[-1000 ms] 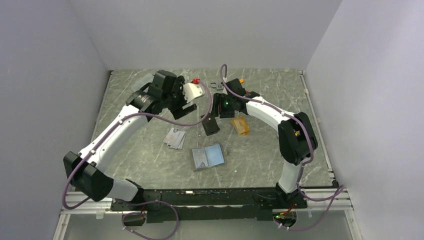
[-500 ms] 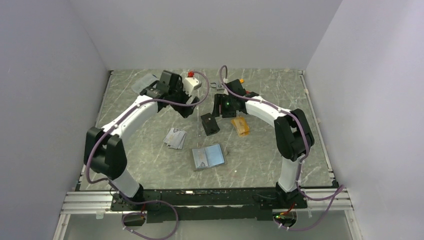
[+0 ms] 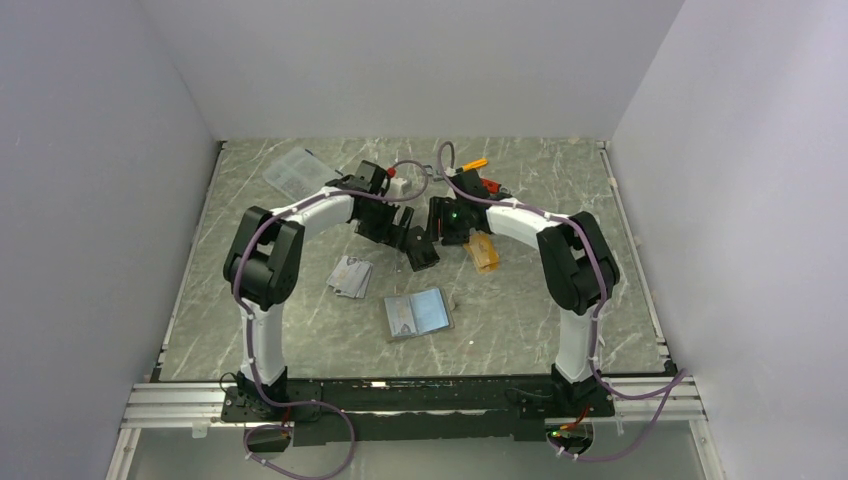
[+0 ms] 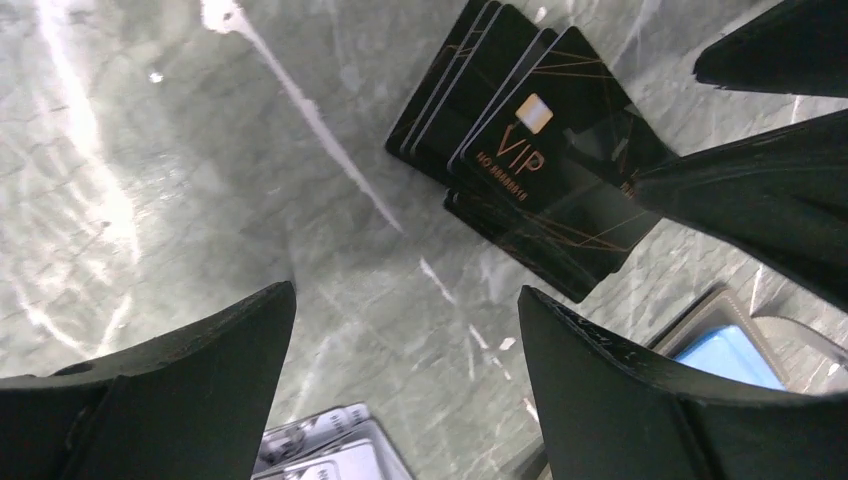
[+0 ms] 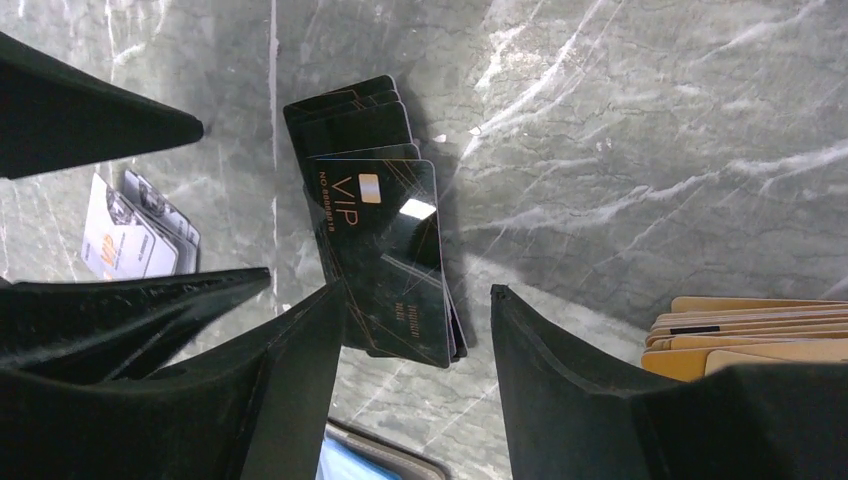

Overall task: Put the credit cards into the card holder
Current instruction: Pick up the credit card from the center of the board.

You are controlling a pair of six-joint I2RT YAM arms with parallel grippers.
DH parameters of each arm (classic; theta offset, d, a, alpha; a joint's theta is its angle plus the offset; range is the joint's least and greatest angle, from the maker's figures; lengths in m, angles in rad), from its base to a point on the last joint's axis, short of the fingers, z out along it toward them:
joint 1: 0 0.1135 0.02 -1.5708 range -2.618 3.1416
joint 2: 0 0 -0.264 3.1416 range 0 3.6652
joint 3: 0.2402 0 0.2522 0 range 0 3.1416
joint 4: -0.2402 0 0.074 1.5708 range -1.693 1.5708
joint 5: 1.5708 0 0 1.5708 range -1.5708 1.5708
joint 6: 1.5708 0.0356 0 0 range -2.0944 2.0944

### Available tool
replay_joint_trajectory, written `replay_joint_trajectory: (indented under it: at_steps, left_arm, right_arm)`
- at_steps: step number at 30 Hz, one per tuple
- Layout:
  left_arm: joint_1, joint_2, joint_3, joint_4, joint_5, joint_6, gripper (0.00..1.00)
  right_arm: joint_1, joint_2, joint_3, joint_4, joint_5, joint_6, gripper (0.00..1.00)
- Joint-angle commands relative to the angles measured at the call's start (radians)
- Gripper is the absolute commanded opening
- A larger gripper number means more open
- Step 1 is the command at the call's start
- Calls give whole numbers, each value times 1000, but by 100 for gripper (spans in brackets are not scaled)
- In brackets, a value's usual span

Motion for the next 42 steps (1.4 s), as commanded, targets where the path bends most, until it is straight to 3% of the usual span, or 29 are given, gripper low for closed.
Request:
replay_joint_trajectory:
  at_steps: [1,5,15,31,42]
  left_arm:
    - [-59,-10,17,70,-32,-38,88]
    - [-106,-19,3,104,-169,30,88]
    - [-154,15,12,114,-344,188,88]
    - [-156,-1,-16,142,-260,206,87]
    - [-138,-41,-34,187,-166,242,87]
  right_arm:
    - [-1,12,-19,67,-2,16,57]
    - [-2,17,-48,85,1,26,56]
    - [-12,32,-103,146,-19,51,54]
    - [-56,18,-300,328,-101,158,47]
    - [-63,5,-347,351,-115,162,45]
